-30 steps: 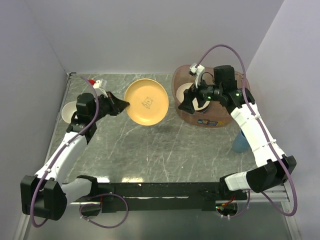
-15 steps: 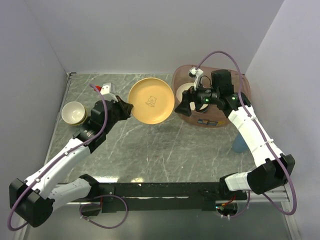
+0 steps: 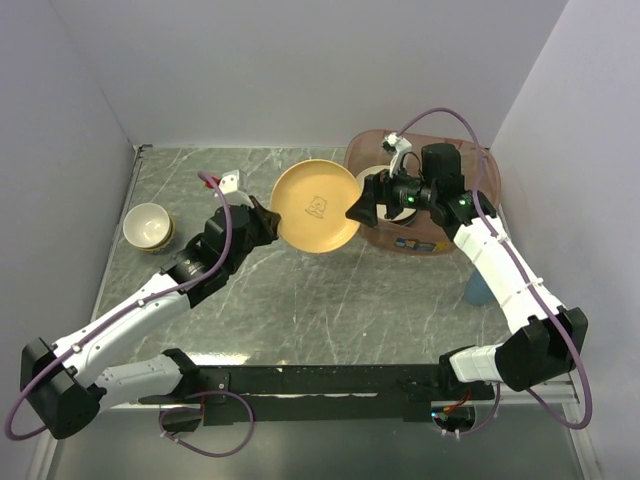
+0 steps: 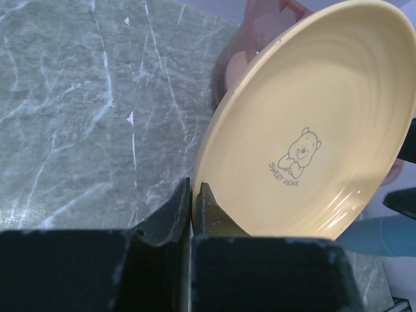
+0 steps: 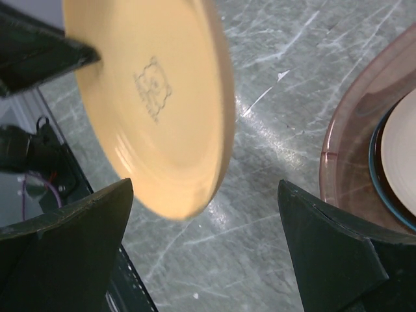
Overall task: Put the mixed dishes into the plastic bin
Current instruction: Pick up the plate at the center of the board.
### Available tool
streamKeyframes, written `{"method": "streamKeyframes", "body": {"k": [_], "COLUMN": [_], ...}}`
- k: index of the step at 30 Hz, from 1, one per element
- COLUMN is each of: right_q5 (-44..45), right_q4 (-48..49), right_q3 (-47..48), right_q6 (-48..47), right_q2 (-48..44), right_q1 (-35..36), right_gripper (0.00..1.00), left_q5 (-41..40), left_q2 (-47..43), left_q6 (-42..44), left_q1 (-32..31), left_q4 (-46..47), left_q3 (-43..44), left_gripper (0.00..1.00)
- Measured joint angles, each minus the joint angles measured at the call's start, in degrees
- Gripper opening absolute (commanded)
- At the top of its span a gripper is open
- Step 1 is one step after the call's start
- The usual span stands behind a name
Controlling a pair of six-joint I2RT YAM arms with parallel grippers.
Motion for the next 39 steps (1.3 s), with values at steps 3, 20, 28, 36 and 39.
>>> {"method": "streamKeyframes", "body": {"k": [3, 20, 28, 36, 39], "right_q5": [1.7, 6.6, 0.4, -6.9, -8.5], "right_q4": [2.0, 4.8, 4.6, 4.5, 4.5], "right_q3": [-1.2, -2.2, -2.2, -2.3, -2.3], "right_q6": [3.1, 8.5, 7.0, 4.3, 3.5], "right_q2": [0.0, 0.0, 0.0, -0.9, -1.4], "right_q1": [0.0, -0.2, -3.4, -7.7, -9.4], "right_gripper": [0.81, 0.00, 0.00, 0.00, 0.00], "left_q5": [-1.3, -2.4, 6.3, 10.5, 10.6], "left_q2": [0.7, 3.0, -5.8, -9.7, -9.7], "left_q6": [-0.6, 0.5, 9.1, 17.3, 21.0], "left_q1": [-1.6, -4.8, -4.5, 1.0, 2.9], "left_q4": [-0.3, -0.7, 5.7, 6.2, 4.9], "left_q3": [0.7, 3.7, -2.7, -3.4, -3.4], "left_gripper": [0.01, 0.78, 0.99, 0.99, 0.99]}}
